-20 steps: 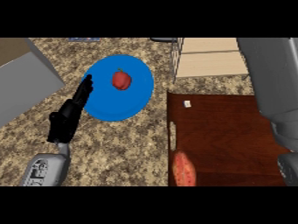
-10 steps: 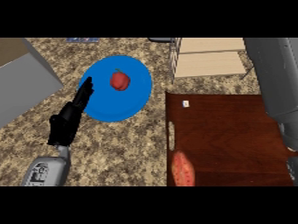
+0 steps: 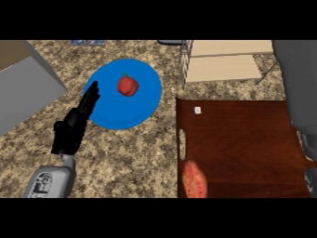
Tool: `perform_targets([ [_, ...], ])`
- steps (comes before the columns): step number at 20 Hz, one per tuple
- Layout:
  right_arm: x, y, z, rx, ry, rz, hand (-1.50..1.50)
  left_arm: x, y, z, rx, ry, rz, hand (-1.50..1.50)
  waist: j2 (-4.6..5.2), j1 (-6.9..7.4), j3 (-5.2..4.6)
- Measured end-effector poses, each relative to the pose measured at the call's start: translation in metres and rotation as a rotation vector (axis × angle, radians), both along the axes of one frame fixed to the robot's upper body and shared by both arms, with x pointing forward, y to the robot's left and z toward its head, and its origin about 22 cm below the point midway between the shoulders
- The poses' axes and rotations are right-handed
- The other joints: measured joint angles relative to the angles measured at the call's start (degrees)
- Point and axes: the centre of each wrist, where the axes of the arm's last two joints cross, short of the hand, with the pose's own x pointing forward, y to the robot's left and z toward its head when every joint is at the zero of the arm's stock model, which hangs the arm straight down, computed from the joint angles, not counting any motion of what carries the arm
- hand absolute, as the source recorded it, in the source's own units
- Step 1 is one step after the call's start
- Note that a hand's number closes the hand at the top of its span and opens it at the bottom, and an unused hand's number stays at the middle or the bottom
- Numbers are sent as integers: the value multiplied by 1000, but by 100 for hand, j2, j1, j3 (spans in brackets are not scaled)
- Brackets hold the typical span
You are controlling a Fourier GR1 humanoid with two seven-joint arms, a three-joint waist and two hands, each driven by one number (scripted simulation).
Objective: Pick the squash from the tray and place it in the tiered shelf
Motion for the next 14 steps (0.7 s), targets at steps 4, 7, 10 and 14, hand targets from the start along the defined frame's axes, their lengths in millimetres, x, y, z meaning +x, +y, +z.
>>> perform_targets([
  [4, -8, 0, 10, 42, -23, 51, -150, -1, 9, -5, 3, -2, 1, 0, -2, -10, 0],
  [7, -13, -5, 28, 93, -77, 58, -150, -1, 6, -4, 2, -7, 0, 0, -3, -4, 1],
  [10, -23, -12, 45, 182, -167, 53, -150, 0, 5, -2, 1, -9, 1, 0, -7, -17, 0],
  [14, -42, -35, 72, 280, -250, 4, -150, -6, 4, -7, 1, -1, 4, 0, -24, -52, 1],
])
